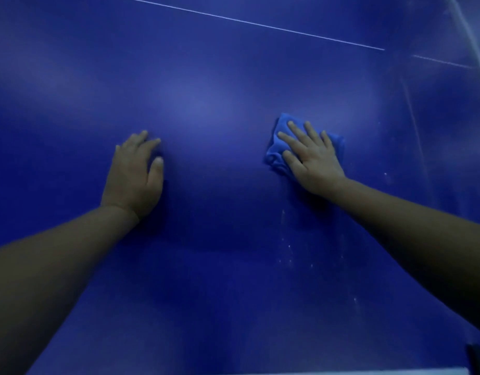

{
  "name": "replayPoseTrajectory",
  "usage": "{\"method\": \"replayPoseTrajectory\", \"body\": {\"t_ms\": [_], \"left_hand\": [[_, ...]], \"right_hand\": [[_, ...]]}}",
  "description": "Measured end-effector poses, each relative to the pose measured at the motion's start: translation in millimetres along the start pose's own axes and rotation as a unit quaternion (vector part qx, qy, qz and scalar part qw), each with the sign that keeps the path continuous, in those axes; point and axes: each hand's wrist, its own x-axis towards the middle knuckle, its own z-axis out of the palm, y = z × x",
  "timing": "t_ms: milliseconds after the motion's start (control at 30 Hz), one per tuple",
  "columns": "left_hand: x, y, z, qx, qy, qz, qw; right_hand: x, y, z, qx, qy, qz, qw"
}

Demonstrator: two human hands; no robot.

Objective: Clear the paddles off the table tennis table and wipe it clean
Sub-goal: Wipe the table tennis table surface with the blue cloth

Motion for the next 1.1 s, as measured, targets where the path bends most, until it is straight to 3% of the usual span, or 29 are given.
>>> {"method": "replayPoseTrajectory", "body": {"t_ms": [100,400,600,900,1100], "left_hand": [[-74,-9,-9,0.049,-0.028,0.049,0.997],[-252,-22,-31,0.118,-0.087,0.090,0.985],[-261,-26,-24,0.197,-0.094,0.105,0.970],[-263,-31,-23,0.207,-0.101,0.108,0.967],[-264,-29,-23,0.212,-0.108,0.105,0.965]], "right_hand": [[-23,-20,6,-0.001,-0.002,-0.015,1.000],[-125,-85,28,-0.005,-0.029,-0.111,0.993],[-212,-110,50,0.000,-0.014,-0.101,0.995],[-302,-155,69,0.006,0.009,-0.063,0.998],[-357,-153,91,-0.012,0.119,-0.049,0.992]]}}
